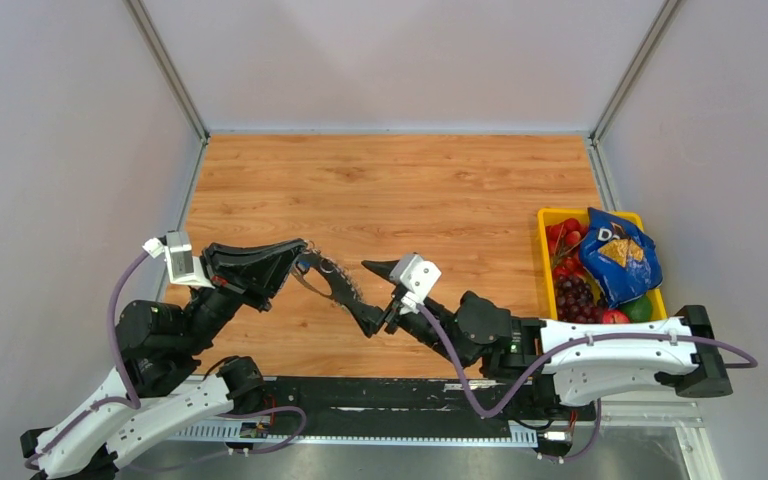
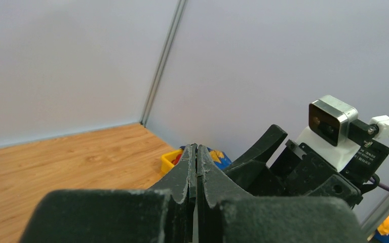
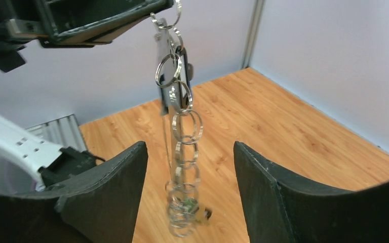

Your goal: Put the keys on the keyring

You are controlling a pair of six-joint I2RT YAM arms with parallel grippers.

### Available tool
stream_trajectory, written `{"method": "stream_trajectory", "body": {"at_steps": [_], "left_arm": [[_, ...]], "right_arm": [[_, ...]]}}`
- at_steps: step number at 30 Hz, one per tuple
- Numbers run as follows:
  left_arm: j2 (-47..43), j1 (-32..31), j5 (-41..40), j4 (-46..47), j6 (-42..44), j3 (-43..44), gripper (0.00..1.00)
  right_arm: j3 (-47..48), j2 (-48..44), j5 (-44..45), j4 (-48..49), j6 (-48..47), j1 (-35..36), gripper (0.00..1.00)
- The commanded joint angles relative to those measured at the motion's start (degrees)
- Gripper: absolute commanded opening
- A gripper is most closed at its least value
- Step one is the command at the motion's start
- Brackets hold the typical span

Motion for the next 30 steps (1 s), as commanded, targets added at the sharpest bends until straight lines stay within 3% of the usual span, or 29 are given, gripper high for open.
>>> {"method": "stream_trajectory", "body": {"at_steps": [1,7,18,30], "left_arm": [[0.4,-0.1,-0.5,3.2,0.6,1.4,0.0],[1.0,-0.1,-0.5,3.4,0.5,1.8,0.0],[1.9,-0.1,3.7,1.3,0.4,3.5,0.0],[6.6,-0.1,25.3,-6.5,3.3,11.2,0.0]], "right_arm": [[-1.0,-4.0,-10.0,-8.8,4.1,-0.2,0.68],[-2.5,-9.8,-20.2,-16.1,4.3,-0.2,0.7],[-4.8,-15.5,-23.0,-18.0,0.6,-0.2,0.72],[-1.1,-20.2,-26.0,-26.2,-6.2,-0.1,0.76]]}}
